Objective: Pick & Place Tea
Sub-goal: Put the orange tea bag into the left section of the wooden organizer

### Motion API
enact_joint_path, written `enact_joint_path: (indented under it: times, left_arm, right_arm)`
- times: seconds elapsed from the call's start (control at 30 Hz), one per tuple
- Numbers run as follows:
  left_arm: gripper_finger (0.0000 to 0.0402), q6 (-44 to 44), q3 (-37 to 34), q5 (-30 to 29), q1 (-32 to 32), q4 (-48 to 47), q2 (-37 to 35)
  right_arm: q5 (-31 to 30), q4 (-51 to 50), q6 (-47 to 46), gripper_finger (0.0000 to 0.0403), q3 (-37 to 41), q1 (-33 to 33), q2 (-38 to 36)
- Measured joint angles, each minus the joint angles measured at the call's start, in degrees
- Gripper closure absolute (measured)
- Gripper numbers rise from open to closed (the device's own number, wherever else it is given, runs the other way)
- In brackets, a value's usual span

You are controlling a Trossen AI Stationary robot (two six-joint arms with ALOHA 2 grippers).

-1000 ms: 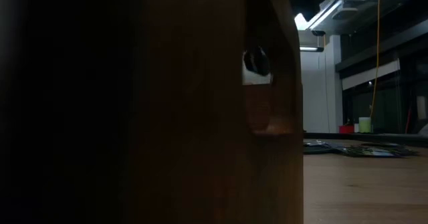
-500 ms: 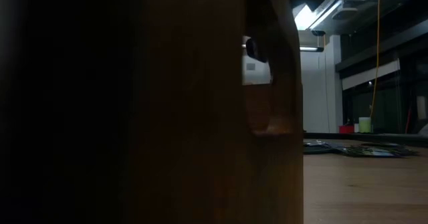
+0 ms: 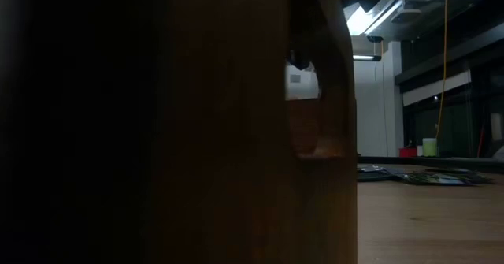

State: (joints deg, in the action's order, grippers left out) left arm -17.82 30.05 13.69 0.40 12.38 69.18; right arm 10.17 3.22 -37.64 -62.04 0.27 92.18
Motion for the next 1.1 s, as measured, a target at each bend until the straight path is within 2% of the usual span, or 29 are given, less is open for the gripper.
enact_joint_path:
  times: [0.3,0.67,0.8,1.0,1.1]
  left_arm:
    - [0.0399,-0.01,0.01,-0.20,0.09,4.55,0.03]
    - [0.0399,2.62,4.98,-0.30,1.32,2.29,1.73]
    - [0.0399,2.22,5.46,1.29,2.36,-0.50,2.58]
    - [0.0395,-1.67,5.46,1.47,2.38,-0.48,2.56]
    - [0.0389,-6.39,5.46,1.26,2.73,-0.49,2.56]
  right_arm:
    - [0.00,-0.02,0.74,0.0247,0.00,0.02,0.00]
    - [0.00,0.53,0.71,0.0249,0.00,0.02,0.00]
    - [0.74,0.82,0.78,0.0284,0.00,0.02,0.00]
    - [2.41,0.62,0.81,0.0390,0.00,0.02,0.00]
    - [2.37,-1.44,0.80,0.0393,0.00,0.02,0.00]
